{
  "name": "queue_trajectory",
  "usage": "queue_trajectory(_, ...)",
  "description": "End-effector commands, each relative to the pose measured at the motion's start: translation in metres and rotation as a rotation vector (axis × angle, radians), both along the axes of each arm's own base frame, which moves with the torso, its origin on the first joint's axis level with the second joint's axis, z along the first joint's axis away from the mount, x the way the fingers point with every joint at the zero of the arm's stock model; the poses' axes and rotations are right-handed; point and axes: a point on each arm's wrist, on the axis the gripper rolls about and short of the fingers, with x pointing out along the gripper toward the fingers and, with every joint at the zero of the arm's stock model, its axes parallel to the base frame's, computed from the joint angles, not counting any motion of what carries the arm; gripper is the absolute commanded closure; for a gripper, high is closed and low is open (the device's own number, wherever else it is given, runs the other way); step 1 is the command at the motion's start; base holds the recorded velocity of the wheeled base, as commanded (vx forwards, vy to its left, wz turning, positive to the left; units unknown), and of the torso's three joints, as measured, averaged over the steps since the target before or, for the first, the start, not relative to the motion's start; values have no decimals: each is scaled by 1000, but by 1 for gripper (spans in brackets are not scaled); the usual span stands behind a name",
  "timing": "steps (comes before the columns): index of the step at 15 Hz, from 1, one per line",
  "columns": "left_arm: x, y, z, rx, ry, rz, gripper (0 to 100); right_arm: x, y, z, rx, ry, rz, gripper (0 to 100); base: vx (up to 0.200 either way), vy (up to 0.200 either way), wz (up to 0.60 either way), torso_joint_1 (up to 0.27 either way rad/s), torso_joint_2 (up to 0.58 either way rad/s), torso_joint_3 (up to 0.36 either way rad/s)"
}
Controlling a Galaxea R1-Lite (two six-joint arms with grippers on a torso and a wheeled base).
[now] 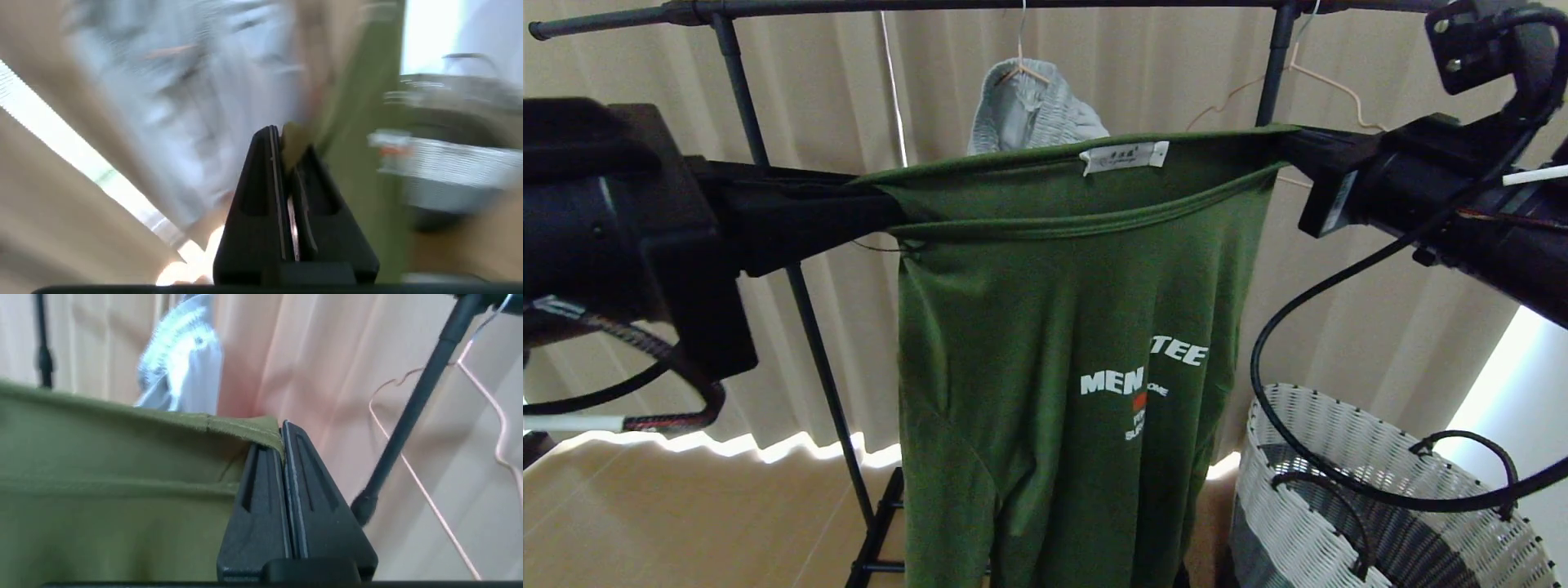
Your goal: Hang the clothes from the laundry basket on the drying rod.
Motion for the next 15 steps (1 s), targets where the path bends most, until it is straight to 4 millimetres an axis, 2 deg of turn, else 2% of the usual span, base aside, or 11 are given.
queue_trajectory(1,-12,8,1,-18,-17,-22,100,17,8,-14,-21,43,-3,100,0,0,0,0,0,0)
queue_trajectory(6,-7,4,-5,3,-5,-15,100,8,3,-8,-13,25,-11,100,0,0,0,0,0,0)
queue_trajectory(7,-1,2,-6,15,2,23,100,3,1,-1,-5,6,-13,100,0,0,0,0,0,0)
queue_trajectory(10,26,-9,-10,125,-54,294,100,-15,-5,16,16,-43,-6,100,0,0,0,0,0,0)
queue_trajectory(13,48,-29,-19,83,-98,328,100,-29,-7,19,11,-32,16,100,0,0,0,0,0,0)
queue_trajectory(15,57,-35,-23,70,-105,368,100,-34,-9,12,0,-13,16,100,0,0,0,0,0,0)
